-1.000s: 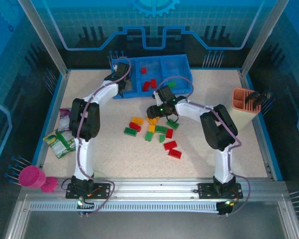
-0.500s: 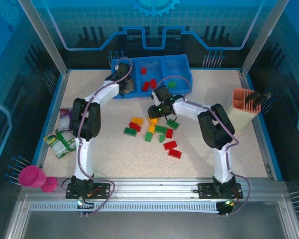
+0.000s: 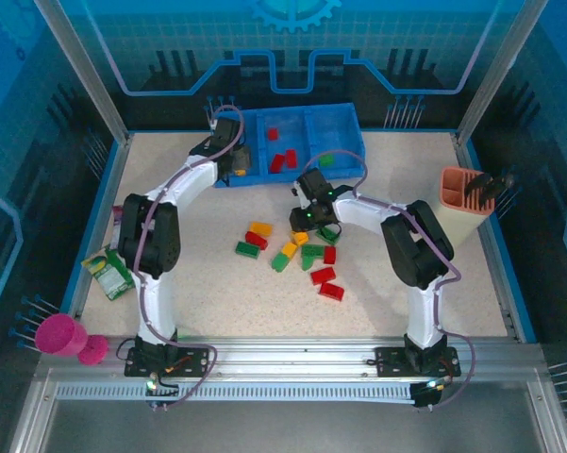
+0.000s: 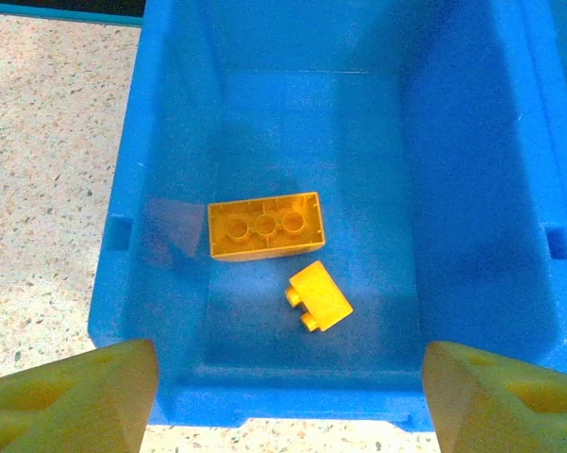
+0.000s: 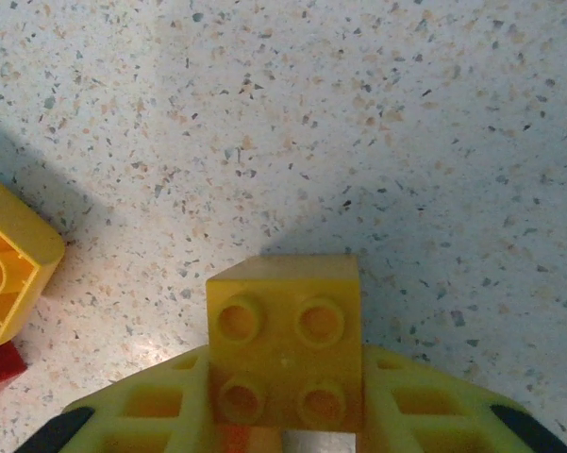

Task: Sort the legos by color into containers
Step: Pick up the lego from the center of the table.

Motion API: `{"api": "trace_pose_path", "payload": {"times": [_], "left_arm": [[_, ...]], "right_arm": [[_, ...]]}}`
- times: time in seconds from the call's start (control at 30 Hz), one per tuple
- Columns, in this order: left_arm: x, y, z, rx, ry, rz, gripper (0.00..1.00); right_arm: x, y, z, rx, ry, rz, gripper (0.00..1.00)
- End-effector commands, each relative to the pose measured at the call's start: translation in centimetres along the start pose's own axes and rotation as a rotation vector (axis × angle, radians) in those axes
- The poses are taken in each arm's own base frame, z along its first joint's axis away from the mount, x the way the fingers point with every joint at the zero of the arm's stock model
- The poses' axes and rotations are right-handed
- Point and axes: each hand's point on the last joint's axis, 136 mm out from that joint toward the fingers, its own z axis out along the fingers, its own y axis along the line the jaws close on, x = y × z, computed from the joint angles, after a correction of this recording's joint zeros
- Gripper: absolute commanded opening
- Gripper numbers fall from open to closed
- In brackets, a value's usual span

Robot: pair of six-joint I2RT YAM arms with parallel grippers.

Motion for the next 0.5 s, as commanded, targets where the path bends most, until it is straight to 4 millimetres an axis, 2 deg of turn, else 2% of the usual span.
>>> {"api": "trace_pose_path", "payload": {"times": [0.0, 0.2, 0.37, 0.47], "left_arm": [[-0.8, 0.4, -1.7, 0.011, -0.032, 0.006, 0.75], [-1.2, 0.9, -3.9, 0.021, -0.056, 0.012, 0.76], [-1.0, 1.7, -6.3, 0.028, -0.067, 0.019, 0.76], [-0.5, 2.3, -7.7, 0.029, -0.067, 0.023, 0.76]], "right_arm": [[2.5, -1.4, 0.1, 0.069, 0.080, -0.004, 0.28], [-1.2, -0.4, -3.1, 0.059, -0.022, -0.055, 0.23], [-5.4, 1.1, -6.9, 0.033, -0.155, -0.102, 0.23], [-7.7, 2.2, -8.5, 0.010, -0.207, -0.122, 0.22]]}}
